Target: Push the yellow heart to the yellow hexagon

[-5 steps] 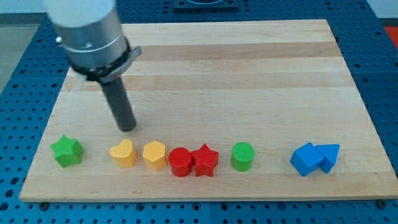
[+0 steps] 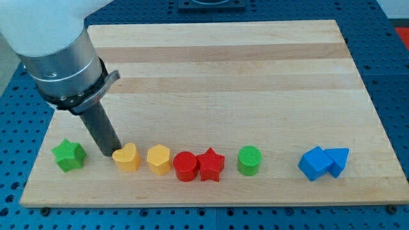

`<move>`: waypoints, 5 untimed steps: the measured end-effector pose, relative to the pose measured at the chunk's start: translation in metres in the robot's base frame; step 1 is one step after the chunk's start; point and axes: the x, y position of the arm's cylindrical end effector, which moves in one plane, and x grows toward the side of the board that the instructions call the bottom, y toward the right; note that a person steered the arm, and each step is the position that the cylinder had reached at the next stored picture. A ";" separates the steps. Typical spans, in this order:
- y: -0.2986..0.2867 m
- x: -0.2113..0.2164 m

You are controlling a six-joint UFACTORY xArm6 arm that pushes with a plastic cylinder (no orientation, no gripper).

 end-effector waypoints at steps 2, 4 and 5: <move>-0.003 0.024; 0.014 0.049; 0.025 0.053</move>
